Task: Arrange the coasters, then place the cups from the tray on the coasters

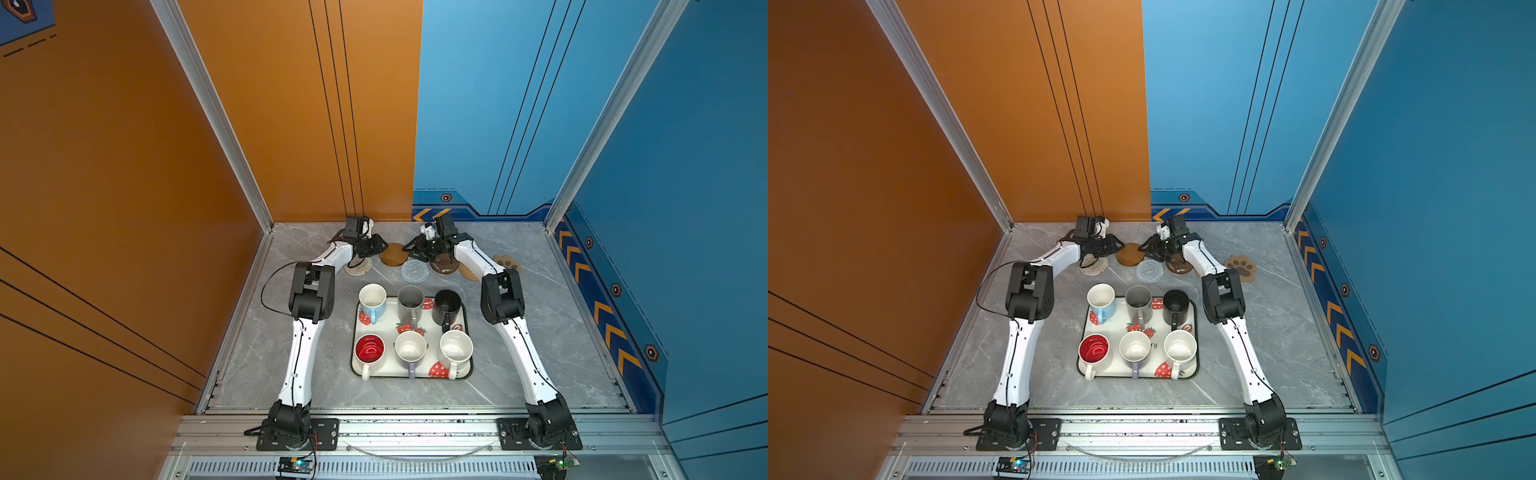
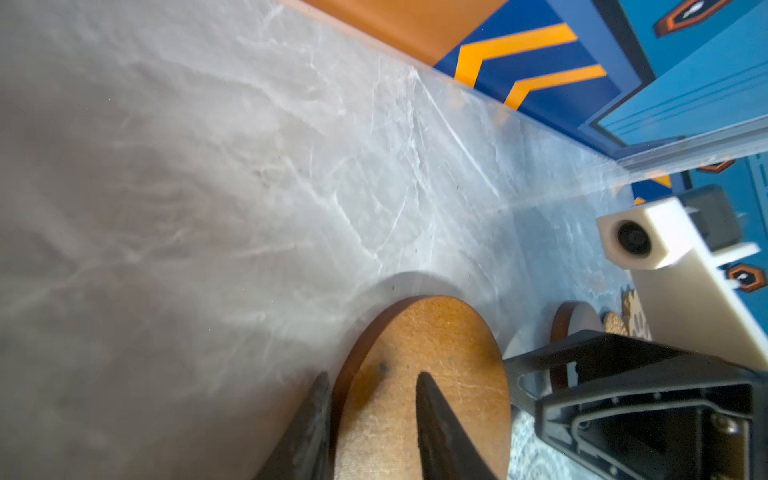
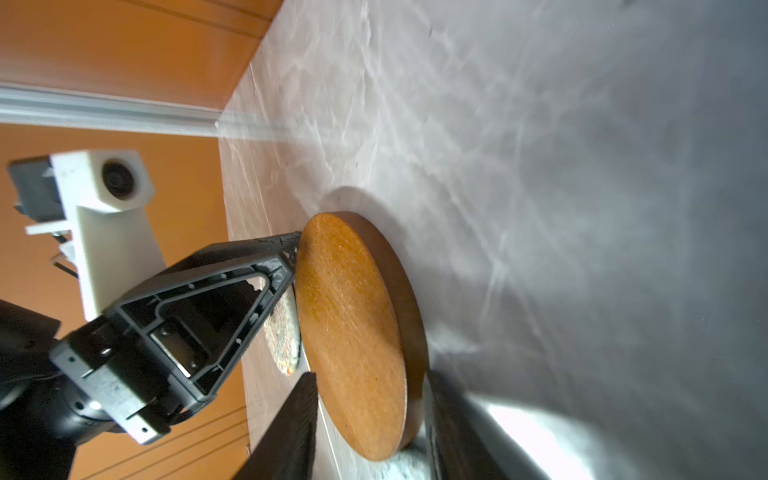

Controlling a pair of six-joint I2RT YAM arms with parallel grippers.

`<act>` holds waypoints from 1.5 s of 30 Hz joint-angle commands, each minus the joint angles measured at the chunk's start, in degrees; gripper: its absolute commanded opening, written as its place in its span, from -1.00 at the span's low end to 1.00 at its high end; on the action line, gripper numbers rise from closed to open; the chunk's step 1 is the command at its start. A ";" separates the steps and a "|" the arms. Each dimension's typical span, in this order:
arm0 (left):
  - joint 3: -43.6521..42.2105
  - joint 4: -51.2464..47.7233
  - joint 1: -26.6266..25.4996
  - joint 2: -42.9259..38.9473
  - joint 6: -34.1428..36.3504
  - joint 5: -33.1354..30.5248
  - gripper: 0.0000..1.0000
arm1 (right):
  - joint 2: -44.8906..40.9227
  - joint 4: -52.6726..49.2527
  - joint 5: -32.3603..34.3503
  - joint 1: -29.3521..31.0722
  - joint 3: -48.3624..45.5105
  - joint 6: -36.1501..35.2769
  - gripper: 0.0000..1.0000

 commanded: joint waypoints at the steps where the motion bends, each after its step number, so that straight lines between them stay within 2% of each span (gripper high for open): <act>1: -2.31 -6.31 -0.84 -2.44 3.91 -2.45 -0.30 | -0.28 -11.13 2.94 1.54 -2.27 -4.70 -0.17; 10: -6.71 -7.41 -0.77 -5.48 6.17 -2.80 -0.34 | -1.77 -15.80 5.31 2.53 -2.62 -8.57 -0.17; 16: -8.98 -8.79 -0.89 -7.83 6.83 -5.27 -0.38 | -3.22 -19.84 8.77 3.26 -2.63 -11.88 -0.17; 26: -9.46 -10.84 -1.04 -11.15 8.15 -8.05 -0.36 | -5.89 -22.36 11.74 3.32 -2.14 -14.46 -0.13; 34: -6.07 -11.12 -0.73 -15.13 7.97 -8.46 -0.29 | -10.58 -21.61 12.02 1.45 -1.89 -14.40 -0.10; 41: -8.91 -12.64 0.44 -20.67 9.48 -8.35 -0.28 | -17.01 -21.65 12.74 -0.06 -9.23 -16.87 -0.10; 45: -13.77 -13.04 1.97 -24.56 9.65 -8.67 -0.30 | -19.42 -22.15 13.22 -0.31 -14.27 -18.78 -0.21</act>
